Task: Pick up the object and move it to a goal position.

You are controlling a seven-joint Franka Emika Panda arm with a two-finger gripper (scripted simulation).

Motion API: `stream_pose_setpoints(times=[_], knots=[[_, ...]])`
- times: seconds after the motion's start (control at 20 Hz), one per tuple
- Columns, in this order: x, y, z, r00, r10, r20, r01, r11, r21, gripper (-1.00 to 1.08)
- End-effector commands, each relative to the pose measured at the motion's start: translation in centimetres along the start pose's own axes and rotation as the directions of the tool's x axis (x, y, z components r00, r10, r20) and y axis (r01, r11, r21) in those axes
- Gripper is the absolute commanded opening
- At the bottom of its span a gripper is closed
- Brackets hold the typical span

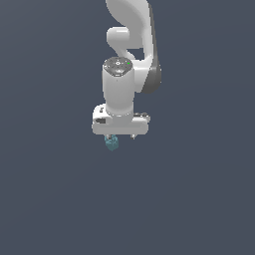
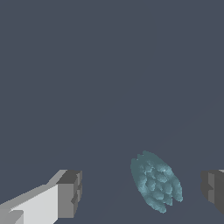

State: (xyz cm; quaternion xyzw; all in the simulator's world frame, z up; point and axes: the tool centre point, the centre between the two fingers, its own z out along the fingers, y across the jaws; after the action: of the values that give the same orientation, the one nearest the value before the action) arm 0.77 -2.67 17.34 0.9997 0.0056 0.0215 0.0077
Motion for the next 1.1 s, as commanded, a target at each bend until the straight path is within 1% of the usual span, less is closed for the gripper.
stream_pose_setpoints(times=[0.0,0.25,0.5,0.75,1.05], knots=[[-0.2,0.2,0.3,1.0,-0.029,0.002,0.029,1.0,0.0,1.0],[-0.8,0.8,1.0,0.994,-0.11,0.006,0.11,0.994,0.001,1.0],[-1.6,1.6,1.9,0.976,-0.217,0.012,0.217,0.976,0.005,1.0],[-2.5,2.4,2.9,0.944,-0.33,0.017,0.33,0.944,0.01,1.0],[-3.6,3.3,4.0,0.888,-0.46,0.021,0.46,0.888,0.018,1.0]])
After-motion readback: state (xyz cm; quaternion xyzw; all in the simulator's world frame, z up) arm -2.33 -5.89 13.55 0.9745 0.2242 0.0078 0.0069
